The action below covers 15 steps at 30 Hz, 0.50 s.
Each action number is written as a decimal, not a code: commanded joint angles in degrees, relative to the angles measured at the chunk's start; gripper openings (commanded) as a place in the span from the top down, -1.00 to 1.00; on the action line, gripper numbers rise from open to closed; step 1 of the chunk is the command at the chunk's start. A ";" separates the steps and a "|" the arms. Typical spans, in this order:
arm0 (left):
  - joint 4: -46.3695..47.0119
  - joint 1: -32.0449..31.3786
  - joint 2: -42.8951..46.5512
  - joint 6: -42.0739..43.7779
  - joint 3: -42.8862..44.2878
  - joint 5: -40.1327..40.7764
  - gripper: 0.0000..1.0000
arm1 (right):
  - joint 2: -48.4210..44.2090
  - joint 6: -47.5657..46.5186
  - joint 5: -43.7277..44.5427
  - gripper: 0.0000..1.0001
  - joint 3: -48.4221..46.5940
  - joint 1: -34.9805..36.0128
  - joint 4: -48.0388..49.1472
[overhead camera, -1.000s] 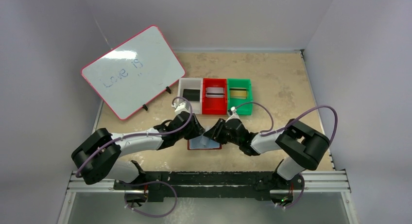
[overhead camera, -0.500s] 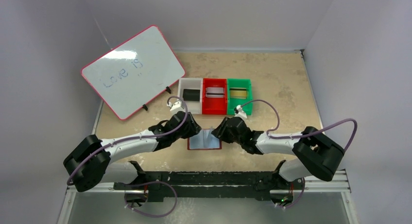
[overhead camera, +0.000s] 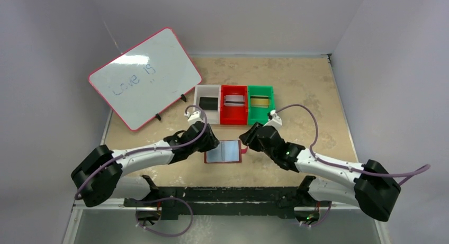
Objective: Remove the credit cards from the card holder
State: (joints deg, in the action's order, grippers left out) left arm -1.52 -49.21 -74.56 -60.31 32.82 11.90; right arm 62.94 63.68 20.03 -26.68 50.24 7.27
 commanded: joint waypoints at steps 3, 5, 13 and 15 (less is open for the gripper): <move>-11.23 -0.26 10.53 -2.53 2.16 17.88 0.30 | 5.56 -5.72 -0.76 0.07 -4.50 1.67 0.77; -14.57 -0.26 14.87 -4.14 1.27 22.18 0.29 | 9.89 -6.35 1.26 0.07 -8.19 3.95 -1.23; -26.55 -0.26 26.67 -9.10 -0.30 31.59 -0.07 | 26.12 -6.23 8.84 -0.11 -24.39 12.88 -11.83; -29.00 -0.27 28.63 -10.22 -0.34 33.04 -0.12 | 29.02 -6.50 9.28 -0.18 -26.92 13.65 -13.27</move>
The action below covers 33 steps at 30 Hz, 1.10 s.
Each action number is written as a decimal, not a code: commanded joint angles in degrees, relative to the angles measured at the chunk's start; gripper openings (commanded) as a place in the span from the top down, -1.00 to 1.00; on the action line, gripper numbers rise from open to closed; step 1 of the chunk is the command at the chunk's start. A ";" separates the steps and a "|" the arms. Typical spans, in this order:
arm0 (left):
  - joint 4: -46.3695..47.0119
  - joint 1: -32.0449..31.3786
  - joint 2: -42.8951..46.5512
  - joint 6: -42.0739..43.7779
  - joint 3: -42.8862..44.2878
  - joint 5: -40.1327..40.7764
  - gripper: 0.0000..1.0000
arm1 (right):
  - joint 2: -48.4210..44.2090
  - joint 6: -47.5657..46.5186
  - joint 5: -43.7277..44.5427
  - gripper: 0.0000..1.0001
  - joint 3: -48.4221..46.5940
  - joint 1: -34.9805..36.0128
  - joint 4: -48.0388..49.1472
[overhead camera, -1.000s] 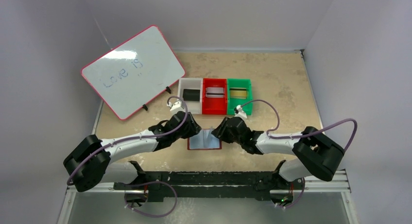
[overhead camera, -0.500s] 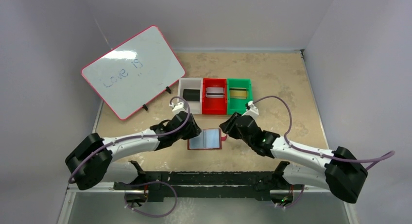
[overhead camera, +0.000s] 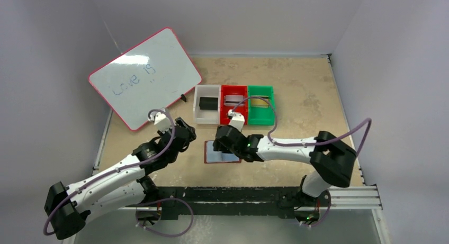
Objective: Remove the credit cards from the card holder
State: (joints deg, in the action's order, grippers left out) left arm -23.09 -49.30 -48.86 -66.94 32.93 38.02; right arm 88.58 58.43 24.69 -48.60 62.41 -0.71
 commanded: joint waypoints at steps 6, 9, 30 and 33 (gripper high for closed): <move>-10.91 -0.23 7.52 -4.27 -0.96 8.68 -0.17 | 9.64 -0.83 7.88 -0.41 -11.74 3.03 -11.22; -12.02 -0.18 9.11 -4.25 -1.26 8.94 -0.17 | 12.23 -1.38 7.99 -0.42 -13.89 3.53 -12.83; -9.20 -0.18 7.05 -2.41 -2.12 5.17 -0.17 | 18.40 3.11 8.64 0.38 -15.22 4.50 -17.02; -6.87 -0.18 5.08 -1.47 -2.14 3.55 -0.17 | 17.58 2.41 6.70 0.56 -13.08 3.60 -13.91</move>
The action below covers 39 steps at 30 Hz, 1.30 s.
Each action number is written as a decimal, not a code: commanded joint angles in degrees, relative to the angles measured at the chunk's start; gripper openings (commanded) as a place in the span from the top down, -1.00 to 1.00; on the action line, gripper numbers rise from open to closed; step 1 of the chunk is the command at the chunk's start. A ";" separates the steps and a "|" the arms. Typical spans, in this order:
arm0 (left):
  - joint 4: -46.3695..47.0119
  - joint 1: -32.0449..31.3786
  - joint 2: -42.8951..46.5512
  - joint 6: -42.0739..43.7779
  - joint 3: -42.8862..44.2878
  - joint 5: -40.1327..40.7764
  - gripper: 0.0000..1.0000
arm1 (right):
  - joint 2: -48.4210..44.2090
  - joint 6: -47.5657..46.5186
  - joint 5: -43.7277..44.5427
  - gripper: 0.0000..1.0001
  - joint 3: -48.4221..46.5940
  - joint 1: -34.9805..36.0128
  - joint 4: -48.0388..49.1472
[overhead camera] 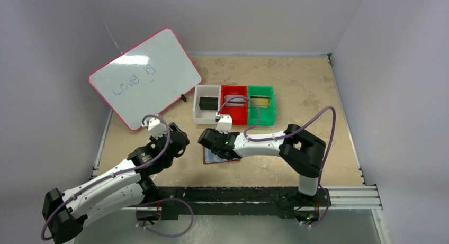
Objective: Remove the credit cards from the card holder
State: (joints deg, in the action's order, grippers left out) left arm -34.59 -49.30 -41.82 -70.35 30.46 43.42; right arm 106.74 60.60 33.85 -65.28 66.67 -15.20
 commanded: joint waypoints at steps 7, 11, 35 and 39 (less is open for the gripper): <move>11.92 -0.18 -6.65 5.97 0.29 -8.35 -0.16 | -4.29 -0.48 -7.57 0.81 10.19 -3.51 9.43; 17.97 -0.18 -10.42 8.03 0.14 -14.35 -0.15 | -6.94 -0.87 -14.66 0.81 17.35 -7.06 18.84; 0.13 -0.18 2.87 0.39 1.43 1.64 -0.10 | 1.35 2.61 0.94 -0.40 -1.80 -1.08 -5.35; -1.67 -0.18 3.78 0.05 1.36 2.01 -0.10 | 3.33 2.25 1.06 -0.37 -3.70 -0.48 -6.30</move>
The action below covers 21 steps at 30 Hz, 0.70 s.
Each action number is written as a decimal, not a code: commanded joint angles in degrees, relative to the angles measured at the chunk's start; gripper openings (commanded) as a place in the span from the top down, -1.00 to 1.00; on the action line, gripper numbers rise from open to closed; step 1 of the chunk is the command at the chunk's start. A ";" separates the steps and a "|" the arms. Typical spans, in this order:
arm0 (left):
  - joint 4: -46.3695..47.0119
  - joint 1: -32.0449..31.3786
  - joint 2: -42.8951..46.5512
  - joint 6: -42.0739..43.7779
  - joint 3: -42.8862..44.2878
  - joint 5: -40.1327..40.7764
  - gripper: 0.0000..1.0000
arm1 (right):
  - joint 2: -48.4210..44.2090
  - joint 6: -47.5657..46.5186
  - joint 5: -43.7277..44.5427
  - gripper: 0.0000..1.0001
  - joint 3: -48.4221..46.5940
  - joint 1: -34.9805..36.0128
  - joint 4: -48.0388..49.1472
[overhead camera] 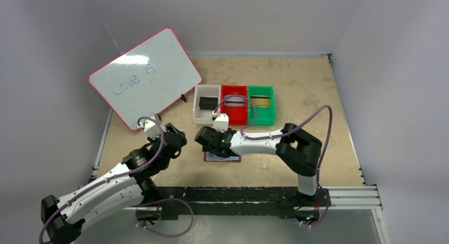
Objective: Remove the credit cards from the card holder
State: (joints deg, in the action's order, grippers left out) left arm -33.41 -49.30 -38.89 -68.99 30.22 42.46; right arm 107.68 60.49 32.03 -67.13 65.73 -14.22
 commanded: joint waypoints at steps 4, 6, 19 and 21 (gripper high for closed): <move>-3.52 -0.14 1.27 -1.41 1.37 3.16 -0.10 | 4.17 2.86 4.11 -0.24 -3.20 1.26 -9.39; -3.42 -0.18 1.47 -1.43 1.24 3.16 -0.10 | 4.76 3.19 4.34 -0.21 -3.58 1.49 -9.93; -1.76 -0.18 -0.57 -1.32 0.83 2.06 -0.10 | 1.42 -0.33 0.29 -0.16 0.70 1.77 -2.38; -1.69 -0.16 -0.86 -1.32 0.92 1.97 -0.10 | 0.50 -0.35 -0.38 -0.12 2.03 1.68 -1.14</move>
State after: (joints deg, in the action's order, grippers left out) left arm -36.84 -49.30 -39.42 -69.87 30.22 43.72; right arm 109.36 60.38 35.51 -68.53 67.22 -16.29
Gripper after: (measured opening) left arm 0.547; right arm 0.577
